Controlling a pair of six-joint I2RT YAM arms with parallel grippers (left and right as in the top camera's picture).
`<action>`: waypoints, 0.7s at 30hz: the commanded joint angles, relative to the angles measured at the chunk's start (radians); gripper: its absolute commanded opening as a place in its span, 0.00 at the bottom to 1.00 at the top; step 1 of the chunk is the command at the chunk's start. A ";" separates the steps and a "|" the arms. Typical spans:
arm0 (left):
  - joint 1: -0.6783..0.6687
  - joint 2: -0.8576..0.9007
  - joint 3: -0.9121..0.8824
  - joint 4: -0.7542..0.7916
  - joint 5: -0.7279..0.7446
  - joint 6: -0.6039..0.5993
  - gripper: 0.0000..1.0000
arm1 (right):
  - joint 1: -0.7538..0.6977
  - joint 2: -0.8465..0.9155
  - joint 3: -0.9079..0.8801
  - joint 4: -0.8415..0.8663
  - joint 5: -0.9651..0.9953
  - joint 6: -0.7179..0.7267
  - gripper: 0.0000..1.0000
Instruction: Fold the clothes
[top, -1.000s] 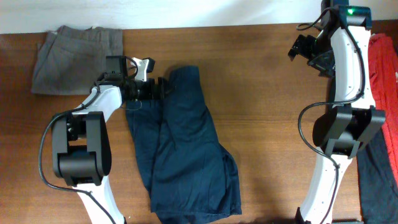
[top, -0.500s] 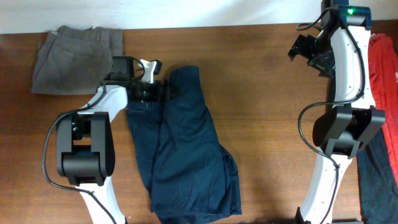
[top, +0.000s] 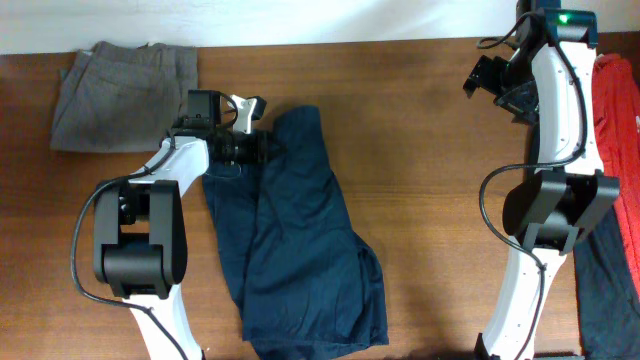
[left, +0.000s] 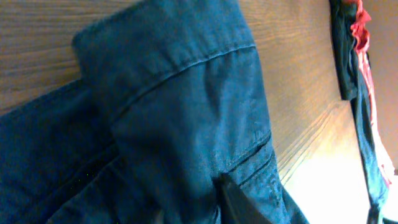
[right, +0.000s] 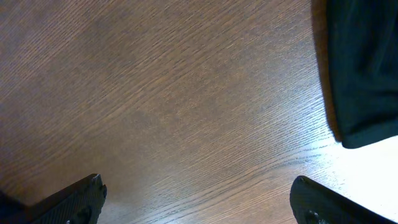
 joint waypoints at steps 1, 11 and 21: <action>0.002 0.009 0.024 -0.011 0.015 0.004 0.10 | 0.000 -0.035 0.009 -0.004 0.002 0.004 0.99; 0.003 -0.090 0.104 -0.216 -0.204 0.003 0.01 | 0.000 -0.035 0.009 -0.004 0.002 0.004 0.99; 0.003 -0.201 0.109 -0.357 -0.370 -0.067 0.01 | 0.000 -0.035 0.009 -0.004 0.002 0.004 0.99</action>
